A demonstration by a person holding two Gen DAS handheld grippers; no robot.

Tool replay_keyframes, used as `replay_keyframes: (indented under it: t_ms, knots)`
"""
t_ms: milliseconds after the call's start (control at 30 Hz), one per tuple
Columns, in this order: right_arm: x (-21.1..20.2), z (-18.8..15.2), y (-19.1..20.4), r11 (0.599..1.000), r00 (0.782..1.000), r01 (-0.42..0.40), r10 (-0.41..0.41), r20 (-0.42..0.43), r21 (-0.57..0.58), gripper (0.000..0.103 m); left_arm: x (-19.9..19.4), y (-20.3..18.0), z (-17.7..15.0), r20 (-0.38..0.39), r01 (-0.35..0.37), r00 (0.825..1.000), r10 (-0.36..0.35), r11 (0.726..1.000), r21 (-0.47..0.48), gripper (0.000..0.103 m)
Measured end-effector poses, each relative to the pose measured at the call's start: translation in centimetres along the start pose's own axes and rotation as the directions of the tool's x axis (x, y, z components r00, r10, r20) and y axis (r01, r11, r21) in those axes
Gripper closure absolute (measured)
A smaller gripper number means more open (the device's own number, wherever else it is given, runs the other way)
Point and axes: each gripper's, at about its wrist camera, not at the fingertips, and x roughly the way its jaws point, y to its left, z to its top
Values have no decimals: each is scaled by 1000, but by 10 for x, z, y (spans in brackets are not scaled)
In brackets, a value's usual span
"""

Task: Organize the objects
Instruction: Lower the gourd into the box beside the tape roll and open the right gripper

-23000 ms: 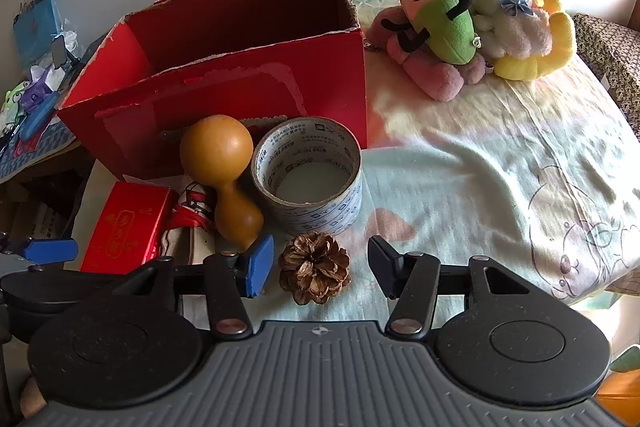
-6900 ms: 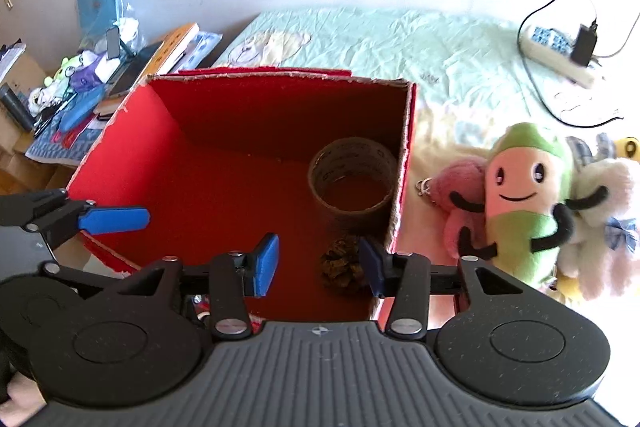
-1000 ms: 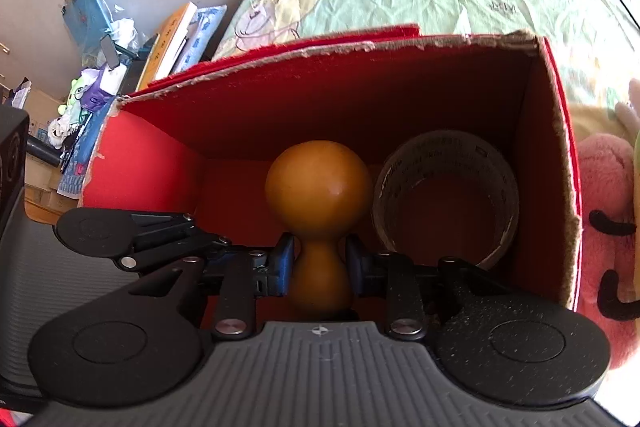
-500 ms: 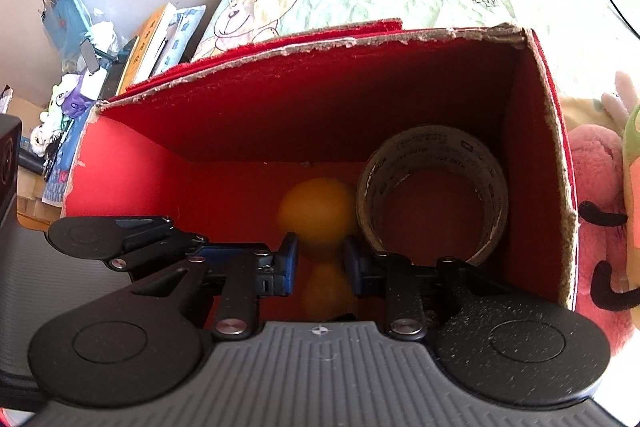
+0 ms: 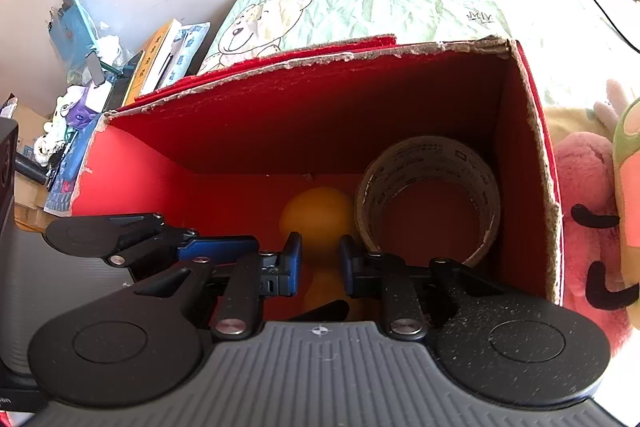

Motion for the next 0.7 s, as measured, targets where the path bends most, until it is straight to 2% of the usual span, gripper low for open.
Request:
replay_keyframes:
  t_ms: [300, 533, 700]
  knots:
    - [0, -1, 6, 999, 999, 44, -44, 29, -2, 80, -2, -5, -2, 15, -56, 998, 55, 998, 22, 34]
    - [-6, -6, 5, 999, 996, 42, -43, 77, 18, 80, -6, -10, -4, 53, -104, 993, 102, 994, 40, 33]
    - [-15, -11, 4, 999, 992, 27, -30, 120, 28, 76, -12, -13, -6, 75, -149, 986, 147, 988, 32, 33]
